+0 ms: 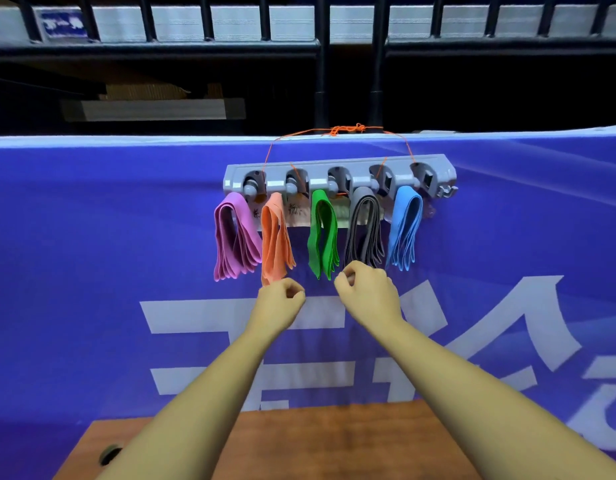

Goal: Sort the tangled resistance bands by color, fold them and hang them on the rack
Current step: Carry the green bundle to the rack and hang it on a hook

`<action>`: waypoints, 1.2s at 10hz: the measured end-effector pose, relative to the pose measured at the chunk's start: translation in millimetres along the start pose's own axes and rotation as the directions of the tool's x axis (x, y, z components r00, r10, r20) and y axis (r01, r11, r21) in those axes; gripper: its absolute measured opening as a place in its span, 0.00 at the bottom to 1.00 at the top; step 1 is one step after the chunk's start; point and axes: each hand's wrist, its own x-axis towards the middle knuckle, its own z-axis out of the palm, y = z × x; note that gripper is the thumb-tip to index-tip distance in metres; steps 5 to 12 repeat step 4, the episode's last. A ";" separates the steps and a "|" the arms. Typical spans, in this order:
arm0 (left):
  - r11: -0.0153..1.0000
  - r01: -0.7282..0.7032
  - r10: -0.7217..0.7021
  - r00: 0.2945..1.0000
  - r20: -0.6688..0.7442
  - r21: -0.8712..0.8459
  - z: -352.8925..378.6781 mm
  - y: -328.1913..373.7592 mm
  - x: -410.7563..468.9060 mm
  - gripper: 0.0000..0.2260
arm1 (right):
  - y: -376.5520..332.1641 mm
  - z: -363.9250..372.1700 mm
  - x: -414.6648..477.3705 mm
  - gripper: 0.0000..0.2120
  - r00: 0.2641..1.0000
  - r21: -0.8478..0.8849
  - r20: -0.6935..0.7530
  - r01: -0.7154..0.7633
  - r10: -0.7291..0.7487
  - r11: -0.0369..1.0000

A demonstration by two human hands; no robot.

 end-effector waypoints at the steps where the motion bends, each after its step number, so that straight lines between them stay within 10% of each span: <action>1: 1.000 0.017 -0.018 0.998 0.068 0.026 -20.8 -8.9 -11.6 0.06 | 4.5 -12.4 -13.6 0.12 0.998 0.026 -0.030 -0.051 0.052 0.998; 4: 0.984 -0.143 0.143 0.990 -0.010 -0.104 -125.8 26.7 -36.0 0.03 | -41.3 -85.5 -37.7 0.17 0.988 0.268 -0.137 -0.034 0.073 0.963; 12: 0.984 -0.143 0.143 0.990 -0.010 -0.104 -125.8 26.7 -36.0 0.03 | -41.3 -85.5 -37.7 0.17 0.988 0.268 -0.137 -0.034 0.073 0.963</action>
